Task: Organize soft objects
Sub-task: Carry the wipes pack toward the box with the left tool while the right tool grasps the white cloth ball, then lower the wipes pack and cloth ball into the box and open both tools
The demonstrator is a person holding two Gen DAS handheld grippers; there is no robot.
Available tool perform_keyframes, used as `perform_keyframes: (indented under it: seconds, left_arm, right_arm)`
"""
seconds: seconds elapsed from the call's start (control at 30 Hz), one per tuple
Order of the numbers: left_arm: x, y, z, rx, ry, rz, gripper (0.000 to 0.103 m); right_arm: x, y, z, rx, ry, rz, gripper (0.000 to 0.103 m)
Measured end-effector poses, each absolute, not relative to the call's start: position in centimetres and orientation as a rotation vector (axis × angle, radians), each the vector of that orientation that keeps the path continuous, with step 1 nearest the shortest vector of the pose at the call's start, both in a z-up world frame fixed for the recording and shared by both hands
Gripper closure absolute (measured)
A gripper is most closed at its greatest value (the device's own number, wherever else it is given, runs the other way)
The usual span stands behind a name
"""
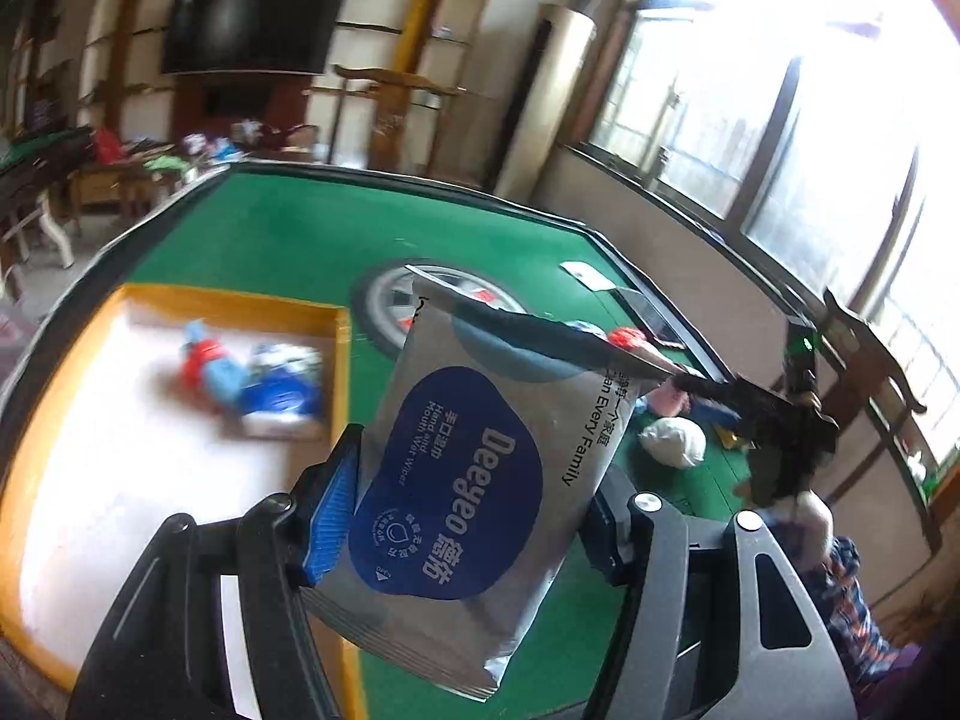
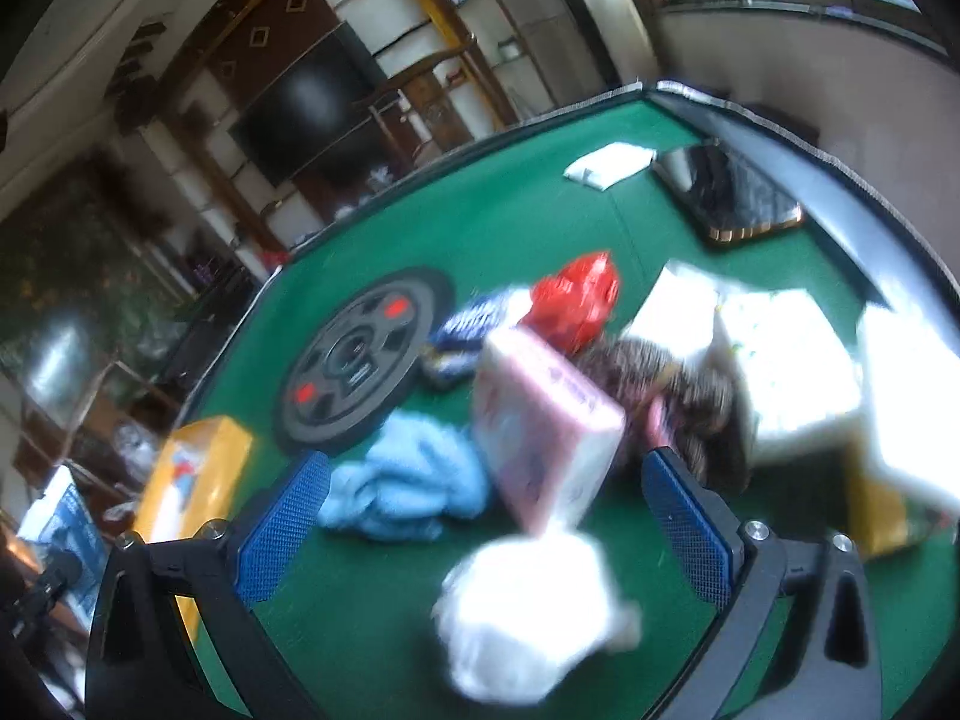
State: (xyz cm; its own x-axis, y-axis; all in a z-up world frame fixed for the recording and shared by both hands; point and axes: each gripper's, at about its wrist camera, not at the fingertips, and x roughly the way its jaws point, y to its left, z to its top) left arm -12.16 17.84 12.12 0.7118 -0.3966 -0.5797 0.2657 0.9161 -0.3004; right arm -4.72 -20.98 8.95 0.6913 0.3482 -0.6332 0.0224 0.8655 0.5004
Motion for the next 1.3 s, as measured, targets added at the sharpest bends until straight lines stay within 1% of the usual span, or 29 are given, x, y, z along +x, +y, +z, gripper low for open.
perform_keyframes:
  seconds: [0.13,0.2,0.23,0.27,0.3,0.33,0.37,0.43,0.57,0.73,0.9,1.03,1.17,1.3]
  left_arm:
    - [-12.3,20.4,11.6,-0.213,0.685,-0.313,0.041]
    - [-12.1,21.6,11.1,-0.247,0.686,-0.293,0.041]
    - [-12.2,22.2,10.8,-0.261,0.687,-0.284,0.041]
    - [-12.2,22.7,10.6,-0.275,0.688,-0.272,0.041]
    - [-12.2,23.1,10.5,-0.286,0.688,-0.263,0.041]
    - [-12.2,23.3,10.3,-0.293,0.687,-0.258,0.041]
    - [-12.3,23.7,10.2,-0.299,0.686,-0.252,0.041]
    - [-12.2,24.3,9.9,-0.304,0.688,-0.233,0.041]
    - [-11.3,26.4,8.7,-0.314,0.743,-0.177,0.041]
    - [-6.3,29.1,7.0,-0.35,0.837,-0.108,0.041]
    - [-0.7,31.4,5.2,-0.434,0.899,-0.058,0.041]
    - [3.2,32.2,3.4,-0.408,0.937,0.016,0.04]
    - [4.6,33.0,2.0,-0.438,0.96,0.055,0.04]
    - [4.9,33.2,1.8,-0.495,0.975,-0.001,0.035]
  right_arm:
    - [-6.4,-19.5,8.3,0.465,0.881,0.22,0.001]
    - [-6.3,-18.5,7.8,0.363,0.926,0.17,0.005]
    - [-6.2,-18.3,7.5,0.325,0.939,0.145,0.017]
    - [-6.0,-18.1,7.2,0.299,0.959,0.123,0.033]
    - [-5.7,-17.9,6.7,0.287,0.984,0.113,0.034]
    - [-5.5,-17.8,6.2,0.272,1.009,0.1,0.04]
    - [-5.7,-17.6,6.3,0.241,0.997,0.08,0.049]
    - [-6.1,-17.4,6.4,0.242,0.997,0.081,0.059]
    - [-7.4,-17.2,7.4,0.265,0.972,0.111,0.06]
    - [-8.4,-14.7,10.4,0.239,0.905,0.222,0.06]
    - [-7.0,-8.9,12.4,0.193,0.898,0.376,0.06]
    - [-5.3,-3.5,12.8,0.127,0.907,0.465,0.06]
    - [-4.3,1.7,12.8,0.06,0.916,0.531,0.06]
    - [-3.1,6.9,12.5,0.013,0.943,0.602,0.06]
